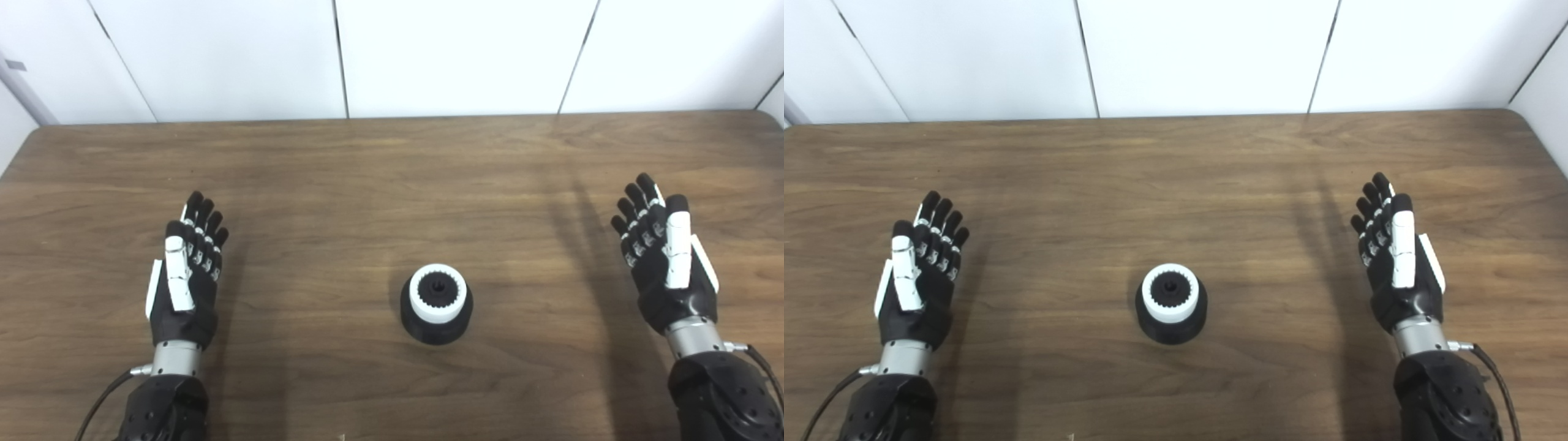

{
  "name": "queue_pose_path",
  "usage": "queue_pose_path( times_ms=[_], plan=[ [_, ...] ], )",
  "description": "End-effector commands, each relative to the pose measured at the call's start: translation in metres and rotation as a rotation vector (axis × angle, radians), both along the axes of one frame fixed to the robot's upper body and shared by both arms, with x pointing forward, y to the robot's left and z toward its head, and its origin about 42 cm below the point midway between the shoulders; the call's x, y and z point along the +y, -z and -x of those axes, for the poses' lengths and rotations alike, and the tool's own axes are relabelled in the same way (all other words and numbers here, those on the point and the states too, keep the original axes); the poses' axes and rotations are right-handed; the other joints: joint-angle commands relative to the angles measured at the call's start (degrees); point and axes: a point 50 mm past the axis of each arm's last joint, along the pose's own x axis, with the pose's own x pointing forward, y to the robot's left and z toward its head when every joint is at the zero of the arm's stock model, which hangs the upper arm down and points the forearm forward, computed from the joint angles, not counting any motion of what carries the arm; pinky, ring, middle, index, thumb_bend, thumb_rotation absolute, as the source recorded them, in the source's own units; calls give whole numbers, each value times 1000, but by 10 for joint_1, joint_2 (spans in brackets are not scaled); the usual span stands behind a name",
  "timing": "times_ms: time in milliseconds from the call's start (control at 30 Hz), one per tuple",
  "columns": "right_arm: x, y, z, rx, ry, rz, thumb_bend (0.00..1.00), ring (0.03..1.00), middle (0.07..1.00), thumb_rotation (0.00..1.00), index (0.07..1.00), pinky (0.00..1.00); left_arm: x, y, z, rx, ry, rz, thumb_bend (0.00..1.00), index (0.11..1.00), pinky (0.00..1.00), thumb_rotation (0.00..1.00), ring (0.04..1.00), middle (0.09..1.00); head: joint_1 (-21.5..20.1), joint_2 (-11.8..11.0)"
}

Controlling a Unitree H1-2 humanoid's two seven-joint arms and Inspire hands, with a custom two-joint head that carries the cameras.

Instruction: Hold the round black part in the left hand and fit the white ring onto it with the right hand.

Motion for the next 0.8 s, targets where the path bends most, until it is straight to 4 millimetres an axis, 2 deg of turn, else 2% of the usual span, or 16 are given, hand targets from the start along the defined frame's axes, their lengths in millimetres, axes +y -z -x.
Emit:
queue_pose_path(
  times_ms=[0,767],
  plan=[
    [-4,-11,7,-34,-14,35,553,1000,1000,1000,1000,1000,0,-16,-8,-77,10,-32,552,1000,1000,1000,1000,1000,0,1],
    [-5,-11,6,-33,-10,30,545,1000,1000,1000,999,1000,-2,-18,-8,-71,5,-28,531,1000,1000,1000,1000,1000,1,4]
  ],
)
